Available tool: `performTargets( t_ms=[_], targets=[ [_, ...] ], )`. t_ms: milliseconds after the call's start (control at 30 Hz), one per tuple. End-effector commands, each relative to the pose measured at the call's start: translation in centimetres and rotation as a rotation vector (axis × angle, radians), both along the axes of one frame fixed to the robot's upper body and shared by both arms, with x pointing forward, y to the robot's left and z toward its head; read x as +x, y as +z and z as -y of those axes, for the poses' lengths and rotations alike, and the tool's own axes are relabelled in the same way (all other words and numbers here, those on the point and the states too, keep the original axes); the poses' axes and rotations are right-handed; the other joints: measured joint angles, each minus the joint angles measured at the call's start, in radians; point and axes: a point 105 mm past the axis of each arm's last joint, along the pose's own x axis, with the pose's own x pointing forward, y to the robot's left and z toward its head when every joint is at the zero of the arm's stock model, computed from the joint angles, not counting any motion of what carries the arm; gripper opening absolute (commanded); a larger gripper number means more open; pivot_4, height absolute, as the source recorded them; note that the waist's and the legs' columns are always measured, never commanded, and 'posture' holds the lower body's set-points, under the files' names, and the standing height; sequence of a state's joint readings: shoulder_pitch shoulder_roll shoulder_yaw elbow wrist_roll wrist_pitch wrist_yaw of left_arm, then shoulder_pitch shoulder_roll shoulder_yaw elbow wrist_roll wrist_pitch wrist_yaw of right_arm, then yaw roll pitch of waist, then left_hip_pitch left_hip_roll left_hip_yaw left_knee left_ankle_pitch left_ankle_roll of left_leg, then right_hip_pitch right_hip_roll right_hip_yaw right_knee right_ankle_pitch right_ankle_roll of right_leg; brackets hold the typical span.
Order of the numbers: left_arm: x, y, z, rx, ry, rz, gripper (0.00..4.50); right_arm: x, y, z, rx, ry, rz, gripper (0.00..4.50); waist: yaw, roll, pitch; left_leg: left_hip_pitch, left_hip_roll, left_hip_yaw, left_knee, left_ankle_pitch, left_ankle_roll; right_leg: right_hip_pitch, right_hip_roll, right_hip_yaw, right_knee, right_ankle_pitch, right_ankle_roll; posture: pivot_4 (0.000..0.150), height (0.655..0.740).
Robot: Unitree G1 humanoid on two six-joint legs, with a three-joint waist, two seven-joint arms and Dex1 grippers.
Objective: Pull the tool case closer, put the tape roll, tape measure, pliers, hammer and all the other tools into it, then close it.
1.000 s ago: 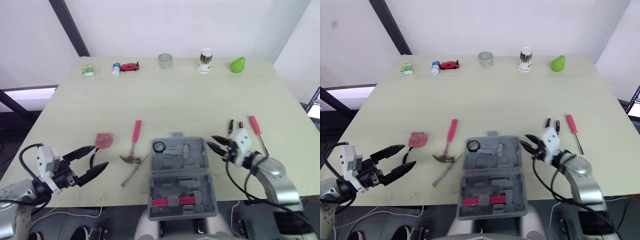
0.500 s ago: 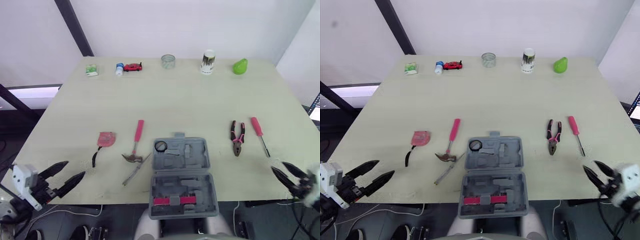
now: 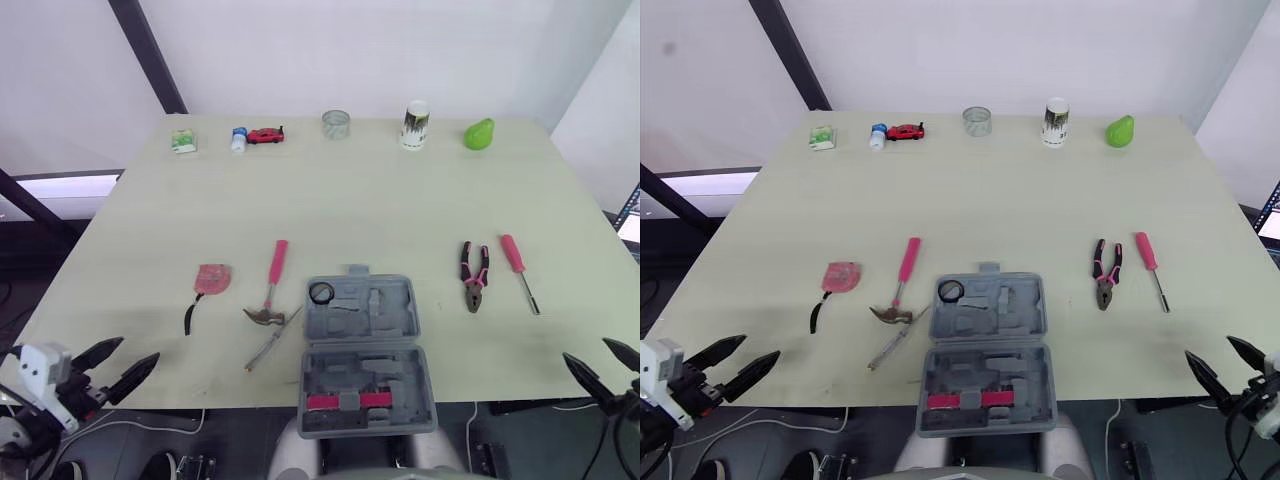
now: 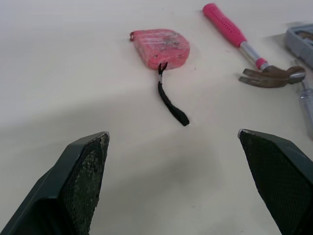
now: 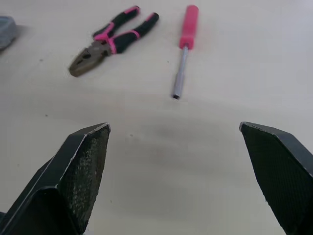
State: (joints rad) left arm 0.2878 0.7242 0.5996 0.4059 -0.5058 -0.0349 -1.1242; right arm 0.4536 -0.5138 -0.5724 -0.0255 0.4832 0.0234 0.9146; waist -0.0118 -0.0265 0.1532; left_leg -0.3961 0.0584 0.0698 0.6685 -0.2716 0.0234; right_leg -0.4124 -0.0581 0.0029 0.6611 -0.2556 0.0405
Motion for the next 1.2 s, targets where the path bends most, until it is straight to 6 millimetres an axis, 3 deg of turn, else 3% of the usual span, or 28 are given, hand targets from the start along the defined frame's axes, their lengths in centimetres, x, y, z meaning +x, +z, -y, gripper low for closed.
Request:
performTargets(
  t_ms=[33,133,200,300,567,867,967,1033,1200],
  targets=[
    [1.6,1.2,-0.1,0.038,0.018,0.034,4.50,1.1,2.6,-2.6,0.016,0.130,0.068,4.45,0.000,0.000,0.000,0.000,0.000,0.000,0.000,0.000,0.000,0.000,0.000,0.000,0.000,0.000,0.000,0.150,0.7400],
    [3.1,1.6,0.6,0.043,0.025,0.054,4.50,1.6,4.1,-5.1,0.046,0.254,0.085,4.45,0.001,0.000,0.000,0.000,0.000,0.000,0.000,0.000,0.000,0.000,0.000,0.000,0.000,0.000,0.001,0.150,0.7400],
    [4.5,1.7,1.0,0.059,0.038,0.054,4.50,2.1,5.9,-8.5,0.071,0.433,0.095,4.45,0.001,0.000,0.000,0.000,0.000,-0.001,0.000,0.000,0.000,0.000,0.000,0.000,0.000,0.002,0.003,0.150,0.7400],
    [6.0,1.4,1.3,0.093,0.059,0.033,4.50,2.5,7.5,-11.4,0.064,0.590,0.115,4.45,-0.001,-0.001,0.000,0.000,0.000,-0.001,0.001,0.000,0.000,0.001,0.000,0.000,0.001,0.002,0.003,0.150,0.7400],
    [8.6,0.0,2.8,0.131,0.059,-0.006,4.50,3.5,9.9,-15.9,0.012,0.824,0.209,4.45,0.003,-0.002,-0.001,-0.001,-0.001,0.001,0.001,0.000,0.000,0.001,0.001,-0.001,0.000,0.002,0.004,0.150,0.7400],
    [9.9,-1.5,4.1,0.124,0.022,-0.026,4.50,3.4,9.9,-17.9,-0.027,0.972,0.227,4.45,0.004,-0.002,-0.001,-0.001,-0.001,0.000,0.001,0.000,0.000,0.001,0.001,-0.002,0.001,0.002,0.004,0.150,0.7400],
    [10.4,-1.6,4.6,0.116,0.018,-0.021,3.77,3.5,9.7,-18.0,-0.039,0.987,0.231,4.50,0.005,-0.002,-0.001,-0.001,-0.001,0.000,0.001,0.000,0.000,0.002,0.001,-0.003,0.001,0.003,0.004,0.150,0.7400],
    [10.6,-1.6,4.7,0.111,0.025,-0.017,2.92,3.6,9.8,-18.2,-0.036,0.989,0.238,4.50,0.006,-0.002,-0.001,-0.001,-0.001,0.000,0.002,0.000,0.000,0.002,0.001,-0.003,0.001,0.003,0.004,0.150,0.7400],
    [10.0,-1.9,5.6,0.075,0.019,-0.034,0.31,3.5,9.6,-18.6,-0.029,0.996,0.243,4.50,0.005,-0.002,-0.001,-0.001,-0.001,0.000,0.002,0.000,0.000,0.002,0.001,-0.003,0.001,0.003,0.004,0.150,0.7400]
  ],
)
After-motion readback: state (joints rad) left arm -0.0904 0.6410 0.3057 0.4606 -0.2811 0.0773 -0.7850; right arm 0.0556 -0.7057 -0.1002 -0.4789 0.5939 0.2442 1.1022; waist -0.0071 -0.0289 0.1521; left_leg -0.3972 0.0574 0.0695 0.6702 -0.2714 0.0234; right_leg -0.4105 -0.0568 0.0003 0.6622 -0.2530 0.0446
